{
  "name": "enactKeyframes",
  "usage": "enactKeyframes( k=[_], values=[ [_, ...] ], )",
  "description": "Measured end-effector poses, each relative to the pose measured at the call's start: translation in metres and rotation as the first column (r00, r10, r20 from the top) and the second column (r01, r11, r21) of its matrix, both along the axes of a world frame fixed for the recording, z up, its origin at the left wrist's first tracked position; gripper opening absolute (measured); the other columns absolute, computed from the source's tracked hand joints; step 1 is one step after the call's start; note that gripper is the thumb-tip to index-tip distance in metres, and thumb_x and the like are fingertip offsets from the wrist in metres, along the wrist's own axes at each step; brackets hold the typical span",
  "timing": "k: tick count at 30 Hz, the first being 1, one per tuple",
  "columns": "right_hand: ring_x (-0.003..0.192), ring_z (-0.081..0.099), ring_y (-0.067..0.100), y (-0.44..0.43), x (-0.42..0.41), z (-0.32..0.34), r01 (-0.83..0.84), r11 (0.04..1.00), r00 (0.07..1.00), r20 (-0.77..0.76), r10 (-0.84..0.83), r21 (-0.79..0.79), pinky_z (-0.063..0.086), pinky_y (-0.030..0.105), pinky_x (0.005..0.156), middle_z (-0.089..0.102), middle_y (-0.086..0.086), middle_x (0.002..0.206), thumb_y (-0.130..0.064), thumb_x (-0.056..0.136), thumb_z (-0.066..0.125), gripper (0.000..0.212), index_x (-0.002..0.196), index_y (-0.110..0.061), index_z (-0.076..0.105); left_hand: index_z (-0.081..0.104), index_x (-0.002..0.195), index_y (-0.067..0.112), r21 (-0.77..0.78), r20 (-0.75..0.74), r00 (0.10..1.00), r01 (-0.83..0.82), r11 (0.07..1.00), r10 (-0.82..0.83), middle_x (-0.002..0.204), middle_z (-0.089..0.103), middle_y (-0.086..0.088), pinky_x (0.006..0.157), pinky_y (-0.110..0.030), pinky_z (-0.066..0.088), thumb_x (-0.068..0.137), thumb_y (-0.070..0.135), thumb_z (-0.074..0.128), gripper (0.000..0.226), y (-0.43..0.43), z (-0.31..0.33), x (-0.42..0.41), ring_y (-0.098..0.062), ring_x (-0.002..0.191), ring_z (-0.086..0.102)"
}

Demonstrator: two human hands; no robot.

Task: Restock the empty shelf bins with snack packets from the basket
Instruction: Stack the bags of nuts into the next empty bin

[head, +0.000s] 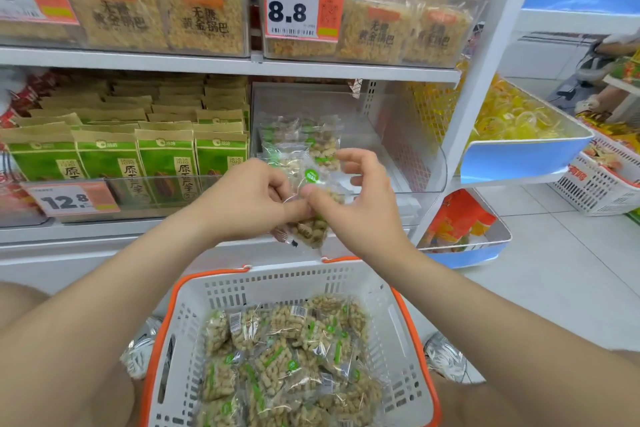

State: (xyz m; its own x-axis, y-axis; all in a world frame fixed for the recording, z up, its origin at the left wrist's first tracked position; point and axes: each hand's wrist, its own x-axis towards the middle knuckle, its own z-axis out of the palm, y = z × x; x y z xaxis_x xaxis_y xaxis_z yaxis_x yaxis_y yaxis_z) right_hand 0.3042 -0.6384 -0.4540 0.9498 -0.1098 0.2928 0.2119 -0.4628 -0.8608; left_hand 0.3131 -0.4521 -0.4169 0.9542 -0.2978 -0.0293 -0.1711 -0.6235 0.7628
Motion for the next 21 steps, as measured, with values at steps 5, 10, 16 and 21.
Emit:
enactKeyframes(
  k=[5, 10, 16, 21],
  values=[
    [0.078, 0.075, 0.008, 0.005, 0.008, 0.024, 0.106, 0.877, 0.926, -0.368, 0.085, 0.469, 0.053, 0.024, 0.060, 0.076, -0.002, 0.100, -0.050, 0.083, 0.084, 0.059, 0.124, -0.017, 0.058, 0.075, 0.083, 0.011, -0.283, 0.034, 0.987, -0.140, 0.949, 0.156, 0.072, 0.077, -0.008, 0.066, -0.056, 0.061, 0.085, 0.044, 0.085, 0.035, -0.008, 0.003, 0.005, -0.038, 0.072, 0.074],
    [0.066, 0.068, 0.014, 0.003, 0.038, 0.025, 0.072, 0.909, 0.964, -0.264, 0.042, 0.410, 0.050, 0.027, 0.053, 0.073, 0.002, 0.078, -0.043, 0.092, 0.078, 0.042, 0.103, -0.003, 0.073, 0.076, 0.099, 0.023, -0.031, 0.314, 0.928, -0.199, 0.980, 0.198, 0.091, 0.075, 0.013, 0.078, -0.035, 0.053, 0.094, 0.050, 0.070, 0.028, -0.018, -0.001, 0.012, -0.009, 0.085, 0.069],
    [0.085, 0.058, 0.012, -0.019, 0.090, 0.015, 0.130, 0.988, 0.977, -0.182, -0.114, 0.080, 0.046, 0.032, 0.071, 0.057, -0.004, 0.097, -0.042, 0.102, 0.063, 0.039, 0.117, -0.008, 0.052, 0.064, 0.121, 0.021, 0.518, 0.471, 0.878, -0.202, 0.831, -0.080, 0.120, 0.067, 0.001, 0.100, -0.046, 0.043, 0.101, 0.053, 0.048, 0.041, -0.018, -0.013, 0.024, -0.026, 0.119, 0.056],
    [0.105, 0.056, 0.028, -0.029, 0.129, 0.008, 0.162, 0.985, 0.964, -0.221, -0.147, 0.054, 0.045, 0.037, 0.083, 0.056, 0.009, 0.118, -0.041, 0.102, 0.060, 0.042, 0.127, -0.008, 0.049, 0.043, 0.145, 0.018, 0.741, 0.307, 0.912, -0.049, 0.669, -0.272, 0.147, 0.049, -0.005, 0.124, -0.050, 0.021, 0.100, 0.050, 0.049, 0.055, -0.016, -0.023, 0.029, -0.027, 0.142, 0.042]
  ],
)
